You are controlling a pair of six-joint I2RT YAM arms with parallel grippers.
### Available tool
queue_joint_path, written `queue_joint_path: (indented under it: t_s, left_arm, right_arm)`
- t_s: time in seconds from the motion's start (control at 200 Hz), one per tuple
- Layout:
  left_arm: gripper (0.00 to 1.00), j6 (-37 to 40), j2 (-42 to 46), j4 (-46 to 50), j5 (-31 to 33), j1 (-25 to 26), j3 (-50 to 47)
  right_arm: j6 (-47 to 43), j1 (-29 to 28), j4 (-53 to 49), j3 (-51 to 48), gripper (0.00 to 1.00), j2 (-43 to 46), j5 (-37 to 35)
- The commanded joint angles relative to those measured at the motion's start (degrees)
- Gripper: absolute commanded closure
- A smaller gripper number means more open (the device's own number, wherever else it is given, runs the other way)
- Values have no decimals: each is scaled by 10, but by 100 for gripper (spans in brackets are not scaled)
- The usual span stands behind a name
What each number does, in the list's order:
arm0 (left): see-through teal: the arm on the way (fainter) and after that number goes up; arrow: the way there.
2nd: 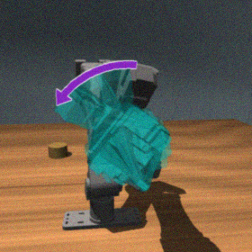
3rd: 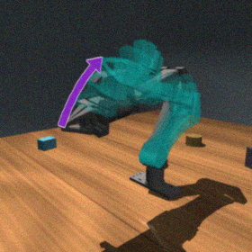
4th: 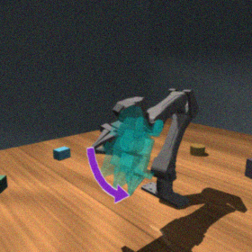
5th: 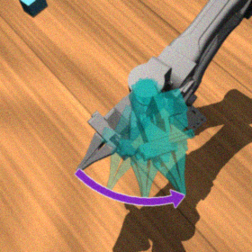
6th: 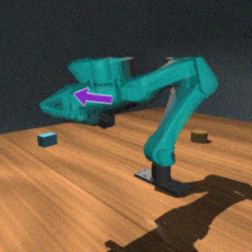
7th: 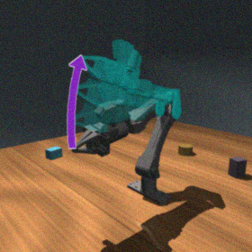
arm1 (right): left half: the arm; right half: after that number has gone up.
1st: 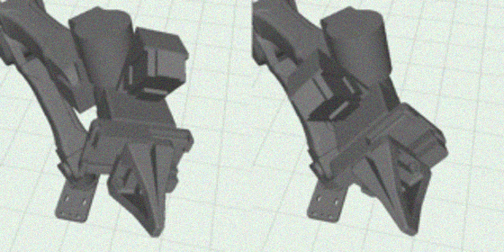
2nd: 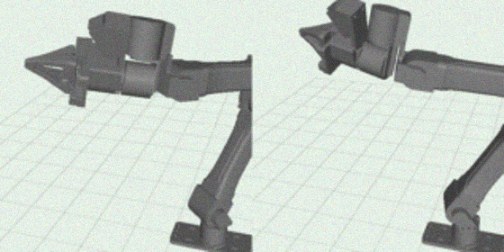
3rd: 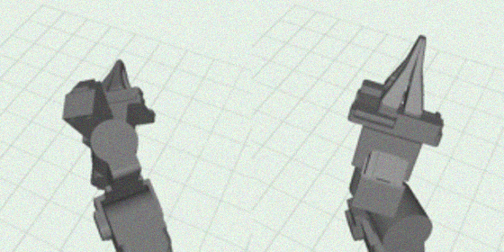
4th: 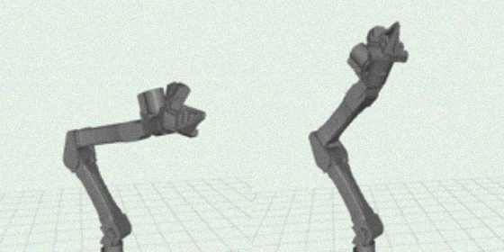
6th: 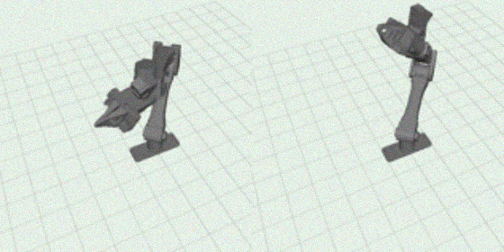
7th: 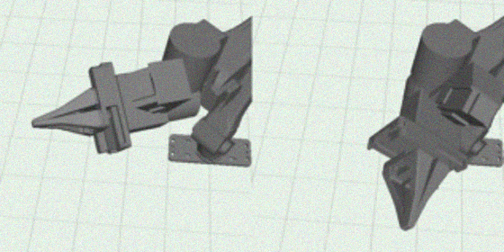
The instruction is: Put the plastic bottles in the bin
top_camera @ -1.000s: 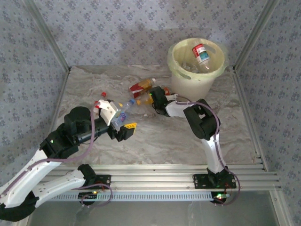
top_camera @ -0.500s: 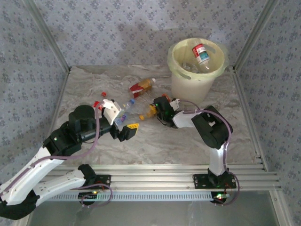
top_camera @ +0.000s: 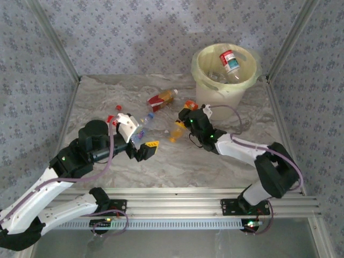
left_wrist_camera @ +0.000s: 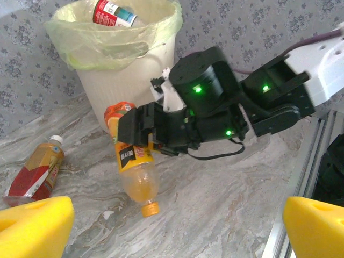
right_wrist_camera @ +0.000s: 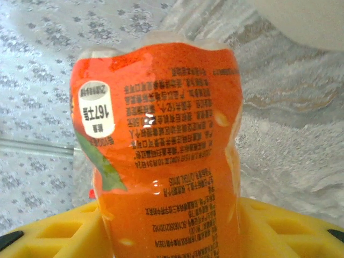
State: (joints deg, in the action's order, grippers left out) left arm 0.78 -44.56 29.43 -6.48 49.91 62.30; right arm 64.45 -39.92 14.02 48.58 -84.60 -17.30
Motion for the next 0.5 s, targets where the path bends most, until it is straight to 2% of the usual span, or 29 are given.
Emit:
queue_joint_path:
  t_s: [0.0,0.275,0.495]
  left_arm:
    - [0,-6,-6,-39,-16,3,-4]
    - [0,-68,-19,-148,-23,3,-43]
    - [0,-129,-36,-254,-24,3,-73]
  right_arm:
    - [-143,-11,-72,1,42,59,-23]
    - [-357,-42,-180,53,41,184,-63]
    - [-488,-51,-260,137,39,212,-83]
